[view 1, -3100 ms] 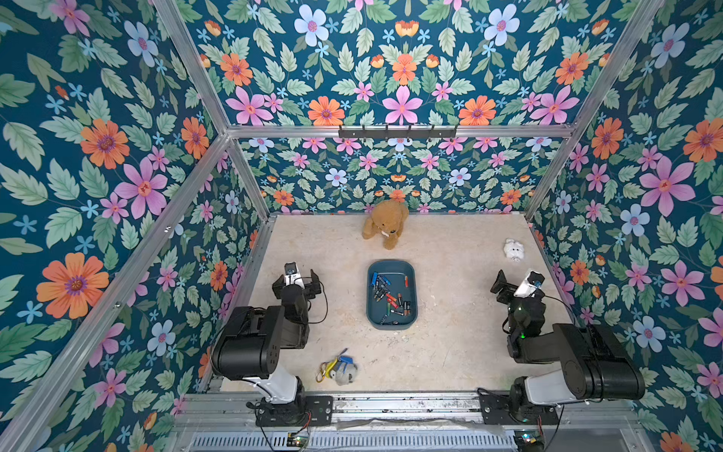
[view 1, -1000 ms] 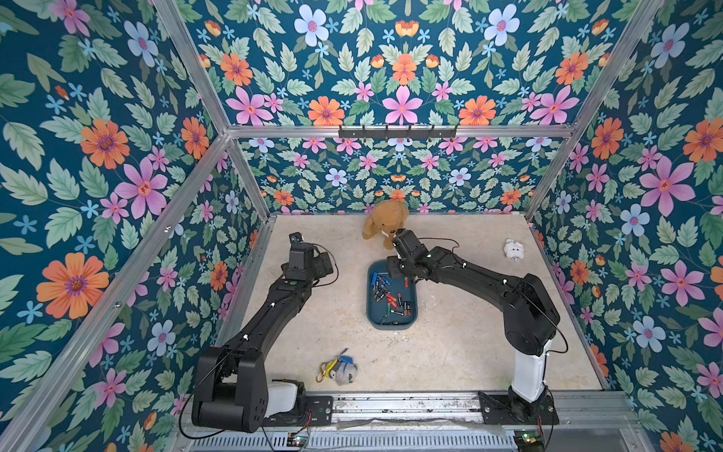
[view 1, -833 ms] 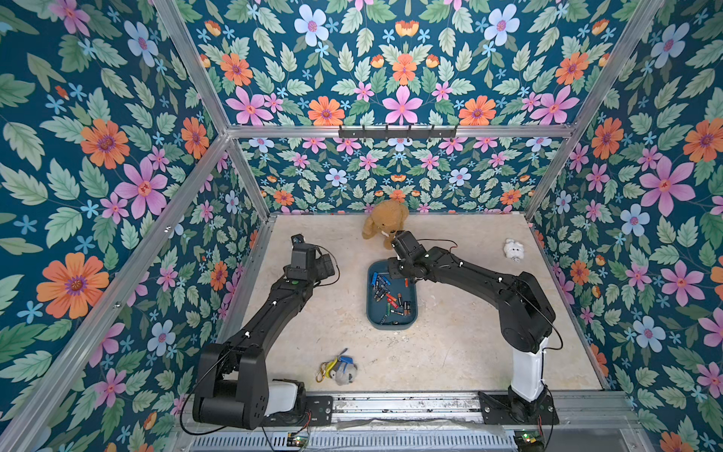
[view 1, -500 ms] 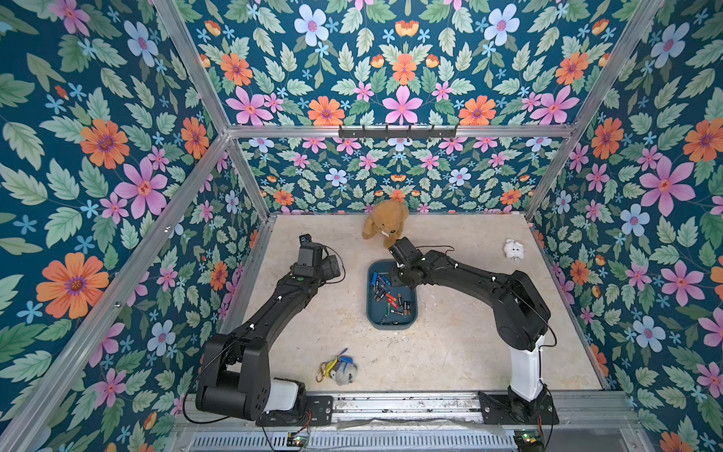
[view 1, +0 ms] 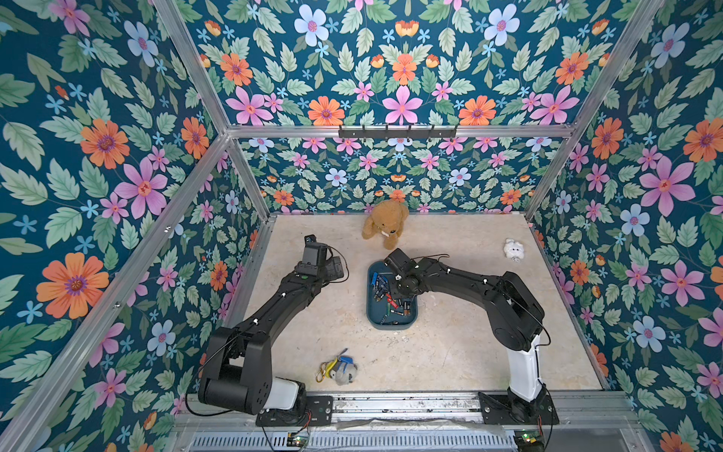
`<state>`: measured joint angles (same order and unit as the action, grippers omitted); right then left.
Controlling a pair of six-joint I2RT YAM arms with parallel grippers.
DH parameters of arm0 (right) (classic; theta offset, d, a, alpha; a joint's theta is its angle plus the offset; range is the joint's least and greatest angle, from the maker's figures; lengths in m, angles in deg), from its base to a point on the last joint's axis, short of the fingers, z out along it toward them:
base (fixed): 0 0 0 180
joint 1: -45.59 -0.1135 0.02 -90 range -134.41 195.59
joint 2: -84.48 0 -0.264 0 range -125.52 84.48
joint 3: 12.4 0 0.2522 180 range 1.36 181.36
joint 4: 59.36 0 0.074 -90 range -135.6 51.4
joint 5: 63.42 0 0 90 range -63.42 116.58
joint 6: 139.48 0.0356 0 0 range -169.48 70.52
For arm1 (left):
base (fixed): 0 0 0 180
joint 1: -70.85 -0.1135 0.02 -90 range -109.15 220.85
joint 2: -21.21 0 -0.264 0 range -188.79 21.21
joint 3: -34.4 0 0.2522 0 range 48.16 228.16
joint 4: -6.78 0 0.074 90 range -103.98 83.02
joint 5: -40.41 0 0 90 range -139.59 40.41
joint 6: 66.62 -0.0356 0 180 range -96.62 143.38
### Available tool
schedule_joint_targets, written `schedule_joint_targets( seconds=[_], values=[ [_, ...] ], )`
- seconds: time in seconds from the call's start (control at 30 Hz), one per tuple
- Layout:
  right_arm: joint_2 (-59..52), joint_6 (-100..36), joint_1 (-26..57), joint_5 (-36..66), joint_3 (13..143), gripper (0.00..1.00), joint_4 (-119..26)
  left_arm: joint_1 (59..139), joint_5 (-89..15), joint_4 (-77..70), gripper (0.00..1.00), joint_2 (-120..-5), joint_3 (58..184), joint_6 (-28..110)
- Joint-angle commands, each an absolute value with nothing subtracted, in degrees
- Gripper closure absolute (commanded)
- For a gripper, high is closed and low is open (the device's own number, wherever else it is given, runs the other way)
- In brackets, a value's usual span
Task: Take the batteries out of the storage box
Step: Pick up the battery from the storage box.
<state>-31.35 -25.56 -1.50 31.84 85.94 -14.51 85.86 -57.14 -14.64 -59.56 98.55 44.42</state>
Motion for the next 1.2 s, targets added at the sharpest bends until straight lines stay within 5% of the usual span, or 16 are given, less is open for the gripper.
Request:
schedule_joint_targets(
  seconds=[0.0,1.17],
  values=[
    [-31.43,-24.85,-1.61,32.91,85.21,0.64,-13.52,86.07,-56.97,-15.22,0.02,-59.78,98.96,45.01],
    [-31.73,-25.0,-1.78,34.31,86.93,0.81,-10.63,88.83,-57.42,-21.82,0.03,-61.25,104.93,45.07]
  ],
)
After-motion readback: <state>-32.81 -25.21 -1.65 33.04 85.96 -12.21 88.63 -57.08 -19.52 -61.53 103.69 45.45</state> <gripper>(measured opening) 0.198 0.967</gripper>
